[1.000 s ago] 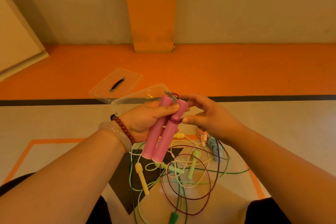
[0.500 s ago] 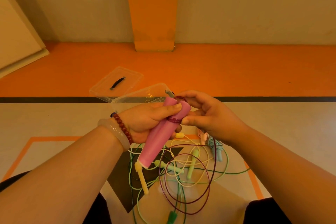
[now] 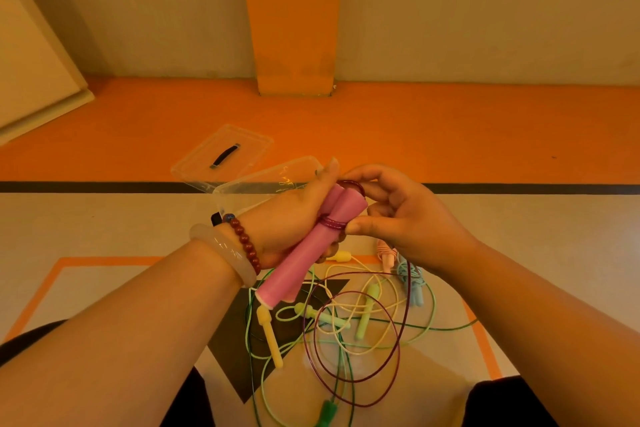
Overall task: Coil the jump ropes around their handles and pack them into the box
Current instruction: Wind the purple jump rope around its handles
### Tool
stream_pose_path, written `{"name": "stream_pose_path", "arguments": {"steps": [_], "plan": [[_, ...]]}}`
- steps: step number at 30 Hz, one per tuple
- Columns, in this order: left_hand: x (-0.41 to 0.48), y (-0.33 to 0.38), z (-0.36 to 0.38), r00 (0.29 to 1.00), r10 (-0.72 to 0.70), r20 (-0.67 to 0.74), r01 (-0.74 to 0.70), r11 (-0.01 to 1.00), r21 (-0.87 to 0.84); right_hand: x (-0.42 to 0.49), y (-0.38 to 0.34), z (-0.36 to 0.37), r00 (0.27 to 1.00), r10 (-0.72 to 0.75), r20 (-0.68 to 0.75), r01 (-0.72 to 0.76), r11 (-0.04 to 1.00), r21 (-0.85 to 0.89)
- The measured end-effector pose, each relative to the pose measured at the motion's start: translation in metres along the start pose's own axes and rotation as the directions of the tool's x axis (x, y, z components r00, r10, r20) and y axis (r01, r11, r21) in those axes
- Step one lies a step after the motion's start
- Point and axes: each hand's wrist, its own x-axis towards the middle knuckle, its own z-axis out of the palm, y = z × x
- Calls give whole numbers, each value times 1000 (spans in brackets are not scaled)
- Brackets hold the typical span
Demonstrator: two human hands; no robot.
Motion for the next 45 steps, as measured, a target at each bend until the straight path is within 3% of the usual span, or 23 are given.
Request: {"name": "stream_pose_path", "arguments": {"steps": [6, 12, 16, 24, 29, 38, 45], "plan": [[1, 3, 5, 998, 11, -63, -11, 1000, -6, 4, -6, 3, 998, 16, -62, -18, 999, -34], [-5, 6, 5, 950, 263, -165, -200, 924, 325, 3, -4, -2, 992, 43, -116, -49, 997, -53], [-5, 6, 3, 929, 284, -236, -154, 878, 453, 0, -2, 1, 987, 38, -157, -48, 997, -63], [-12, 7, 11, 968, 240, -69, -176, 852, 493, 0, -4, 1, 978, 37, -205, -57, 994, -91], [-18, 8, 12, 982, 186, 16, -153, 753, 640, 1, -5, 3, 980, 42, -194, -61, 994, -95], [-11, 1, 12, 981, 188, 49, -189, 864, 466, 2, -10, -1, 979, 57, -197, -85, 987, -137], [-6, -2, 21, 952, 299, -62, -274, 927, 255, 5, -15, -2, 983, 110, -145, -101, 992, 69]]}}
